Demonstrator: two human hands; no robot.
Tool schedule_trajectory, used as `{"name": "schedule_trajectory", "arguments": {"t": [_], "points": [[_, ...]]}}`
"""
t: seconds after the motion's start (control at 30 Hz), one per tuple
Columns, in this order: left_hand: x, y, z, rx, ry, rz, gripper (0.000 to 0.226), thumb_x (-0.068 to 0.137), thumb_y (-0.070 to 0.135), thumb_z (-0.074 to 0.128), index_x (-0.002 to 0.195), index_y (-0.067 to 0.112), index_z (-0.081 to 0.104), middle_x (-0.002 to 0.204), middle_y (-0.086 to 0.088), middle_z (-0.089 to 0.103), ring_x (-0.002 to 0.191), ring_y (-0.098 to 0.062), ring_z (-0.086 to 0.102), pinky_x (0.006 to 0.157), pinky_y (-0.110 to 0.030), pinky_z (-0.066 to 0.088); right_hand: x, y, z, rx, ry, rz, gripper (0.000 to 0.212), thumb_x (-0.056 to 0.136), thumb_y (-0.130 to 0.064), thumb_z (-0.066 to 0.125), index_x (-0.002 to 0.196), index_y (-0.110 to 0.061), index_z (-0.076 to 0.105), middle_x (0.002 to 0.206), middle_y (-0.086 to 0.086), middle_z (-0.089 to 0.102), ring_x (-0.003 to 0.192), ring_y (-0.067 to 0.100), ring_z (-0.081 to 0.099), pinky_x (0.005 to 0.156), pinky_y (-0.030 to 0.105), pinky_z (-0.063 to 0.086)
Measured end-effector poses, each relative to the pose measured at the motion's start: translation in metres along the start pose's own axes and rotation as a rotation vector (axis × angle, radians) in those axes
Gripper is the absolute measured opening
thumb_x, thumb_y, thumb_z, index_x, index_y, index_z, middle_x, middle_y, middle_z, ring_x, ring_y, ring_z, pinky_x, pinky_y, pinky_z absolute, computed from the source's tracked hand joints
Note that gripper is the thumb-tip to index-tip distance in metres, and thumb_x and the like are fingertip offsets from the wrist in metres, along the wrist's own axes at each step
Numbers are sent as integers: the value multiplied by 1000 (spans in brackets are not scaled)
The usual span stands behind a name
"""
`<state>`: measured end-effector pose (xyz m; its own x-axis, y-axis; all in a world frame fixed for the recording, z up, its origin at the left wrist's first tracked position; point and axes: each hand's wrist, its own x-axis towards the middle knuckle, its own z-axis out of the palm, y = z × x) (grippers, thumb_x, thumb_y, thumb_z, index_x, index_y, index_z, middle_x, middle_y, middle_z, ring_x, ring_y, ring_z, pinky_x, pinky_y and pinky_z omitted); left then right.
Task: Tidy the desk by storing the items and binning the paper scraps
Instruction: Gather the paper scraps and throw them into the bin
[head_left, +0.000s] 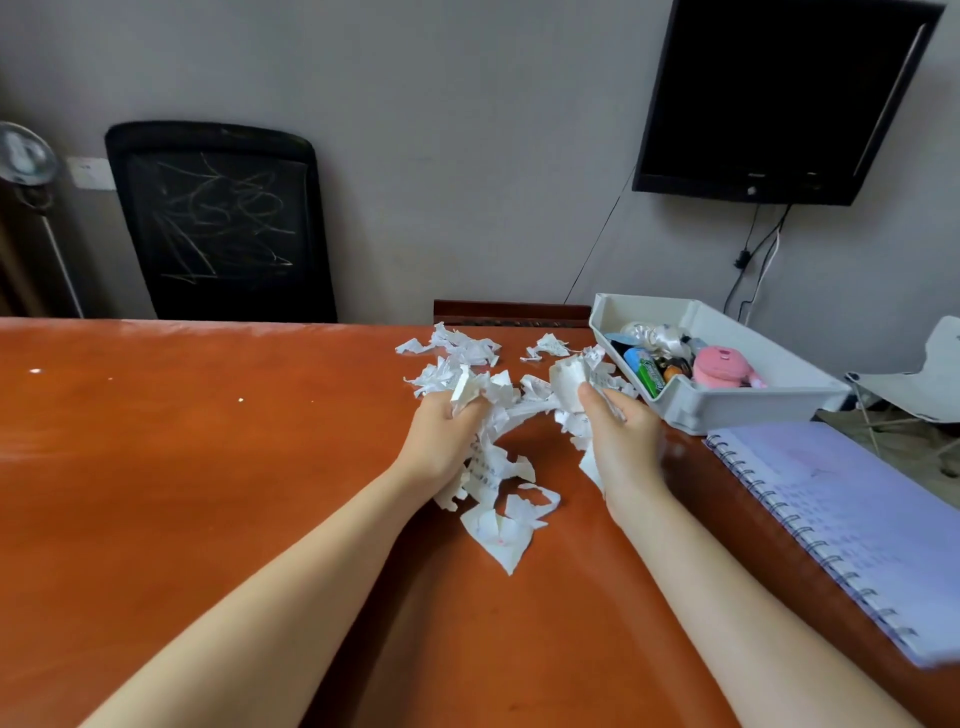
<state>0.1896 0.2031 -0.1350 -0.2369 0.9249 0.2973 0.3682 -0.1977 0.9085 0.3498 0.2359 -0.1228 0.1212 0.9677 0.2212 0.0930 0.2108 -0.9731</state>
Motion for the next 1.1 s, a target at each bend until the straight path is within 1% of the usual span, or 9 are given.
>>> {"name": "schedule_trajectory", "arguments": {"t": [0.1, 0.2, 0.33, 0.47, 0.63, 0.77, 0.9, 1.0, 1.1], "points": [[0, 0, 2, 53, -22, -3, 42, 97, 25, 46, 57, 15, 42, 46, 6, 34, 33, -4, 32, 37, -11, 23, 0, 0, -1, 26, 42, -2, 24, 91, -17, 57, 103, 1, 67, 89, -5, 65, 93, 18, 60, 78, 31, 46], [-1, 0, 2, 62, -34, -7, 37, 98, 25, 45, 65, 11, 51, 49, 3, 36, 33, -4, 33, 37, -11, 24, 7, 7, -2, -82, 0, -19, 9, 89, -15, 58, 88, -13, 66, 83, -4, 62, 90, 15, 57, 72, 23, 43], [-1, -1, 0, 33, -6, -14, 36, 99, 26, 41, 66, 11, 47, 50, 4, 35, 37, -4, 33, 41, -13, 24, 17, 15, -6, -253, 94, -90, 22, 88, -27, 59, 80, -10, 70, 79, 9, 66, 84, 25, 60, 74, 36, 47], [-1, -3, -5, -76, 48, -31, 37, 99, 26, 41, 70, 6, 50, 48, 2, 37, 38, -5, 34, 44, -20, 29, 21, 19, -12, -270, 149, -104, 26, 90, -29, 58, 74, -9, 62, 77, 6, 63, 76, 23, 55, 67, 30, 41], [4, -3, -9, -148, 233, -102, 36, 98, 22, 40, 67, 11, 55, 61, -1, 50, 55, -8, 47, 53, -17, 38, 18, 15, -12, -192, 186, -210, 45, 95, -26, 52, 55, -18, 34, 52, -3, 28, 51, 13, 26, 50, 25, 24], [7, -4, -12, -220, 355, -147, 36, 98, 21, 42, 63, 16, 52, 64, -2, 51, 62, -14, 49, 58, -24, 39, 15, 21, -6, -320, -14, -286, 43, 91, -27, 58, 56, -15, 37, 54, -1, 30, 55, 14, 28, 53, 28, 25], [9, -11, -26, -268, 482, -164, 35, 95, 17, 43, 62, 11, 46, 57, -2, 42, 57, -16, 40, 56, -29, 36, 19, 26, 3, -553, -289, -261, 12, 89, -24, 61, 82, -14, 60, 81, -4, 62, 80, 10, 56, 74, 21, 43], [10, -15, -36, -298, 534, -201, 38, 95, 18, 42, 57, 14, 42, 58, -2, 40, 57, -15, 38, 54, -28, 35, 18, 26, 5, -861, -326, -304, 29, 93, -38, 53, 118, -26, 58, 120, -3, 64, 113, 19, 57, 90, 35, 46], [9, -17, -39, -323, 503, -225, 41, 95, 17, 41, 55, 16, 37, 56, -2, 38, 56, -16, 37, 54, -28, 34, 14, 22, 10, -1046, -304, -322, 39, 94, -49, 45, 126, -29, 54, 127, -4, 61, 115, 23, 57, 84, 33, 46]]}}
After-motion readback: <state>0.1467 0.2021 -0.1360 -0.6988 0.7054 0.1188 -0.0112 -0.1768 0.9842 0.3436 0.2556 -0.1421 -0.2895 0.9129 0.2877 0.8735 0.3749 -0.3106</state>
